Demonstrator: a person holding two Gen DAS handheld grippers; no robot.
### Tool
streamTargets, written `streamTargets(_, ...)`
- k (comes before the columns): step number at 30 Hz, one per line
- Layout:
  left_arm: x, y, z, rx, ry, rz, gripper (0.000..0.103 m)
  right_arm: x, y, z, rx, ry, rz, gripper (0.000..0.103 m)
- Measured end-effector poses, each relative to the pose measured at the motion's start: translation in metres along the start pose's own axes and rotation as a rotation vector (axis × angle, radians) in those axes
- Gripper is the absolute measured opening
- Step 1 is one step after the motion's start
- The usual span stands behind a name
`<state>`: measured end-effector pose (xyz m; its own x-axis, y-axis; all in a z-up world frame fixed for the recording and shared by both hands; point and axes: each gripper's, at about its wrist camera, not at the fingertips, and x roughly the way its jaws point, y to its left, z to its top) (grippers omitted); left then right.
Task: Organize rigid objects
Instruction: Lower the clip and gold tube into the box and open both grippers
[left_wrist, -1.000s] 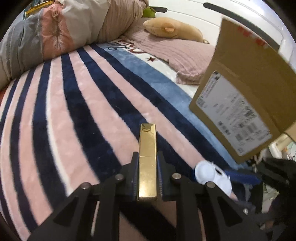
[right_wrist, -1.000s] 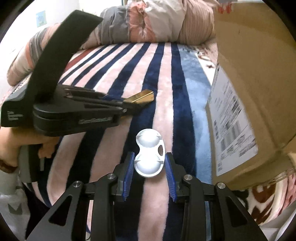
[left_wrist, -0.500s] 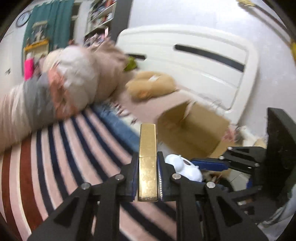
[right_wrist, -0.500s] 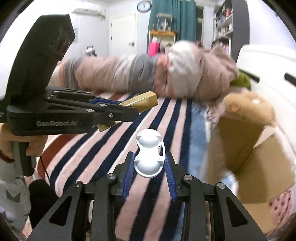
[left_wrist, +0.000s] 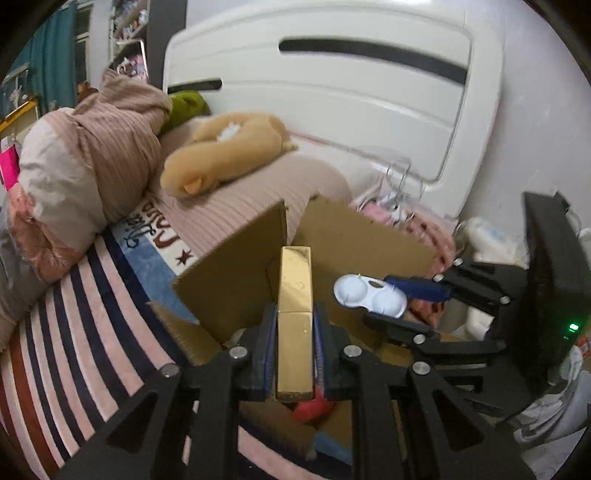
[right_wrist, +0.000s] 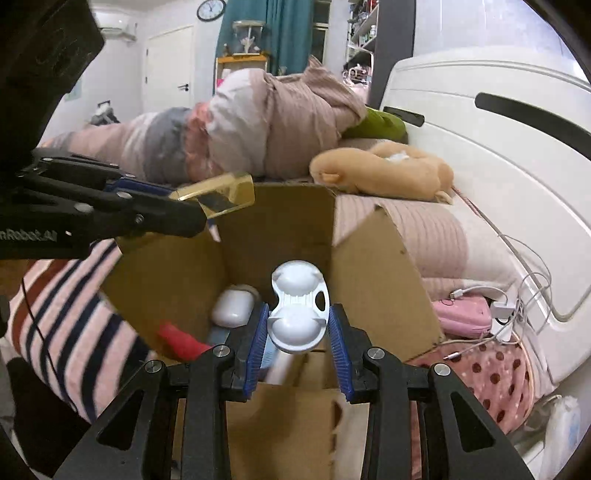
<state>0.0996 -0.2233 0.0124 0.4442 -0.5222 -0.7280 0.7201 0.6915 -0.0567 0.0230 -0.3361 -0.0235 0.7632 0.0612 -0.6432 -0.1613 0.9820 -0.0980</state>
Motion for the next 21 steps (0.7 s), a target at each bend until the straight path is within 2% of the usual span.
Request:
streamTargets(4,0.031,0.0,0.011,0.022,0.081,0.035,0.015,0.004,-0.01,-0.003,-0.007,-0.005,-0.006,0.029)
streamTargets(8,0.055,0.002,0.015,0.024,0.148,0.048,0.015,0.008,-0.016,-0.007,0.007,-0.001,0.033,0.03)
streamTargets(16,0.065,0.002,0.017,0.029,0.16,0.067,0.018,0.011,-0.023,-0.01,0.011,-0.002,0.074,0.031)
streamTargets(19,0.056,0.004,0.018,0.018,0.136,0.07,0.032,0.01,-0.021,-0.011,0.016,-0.001,0.078,0.031)
streamTargets(21,0.043,0.008,0.018,-0.003,0.098,0.074,0.046,0.007,-0.021,-0.009,0.014,-0.006,0.084,0.031)
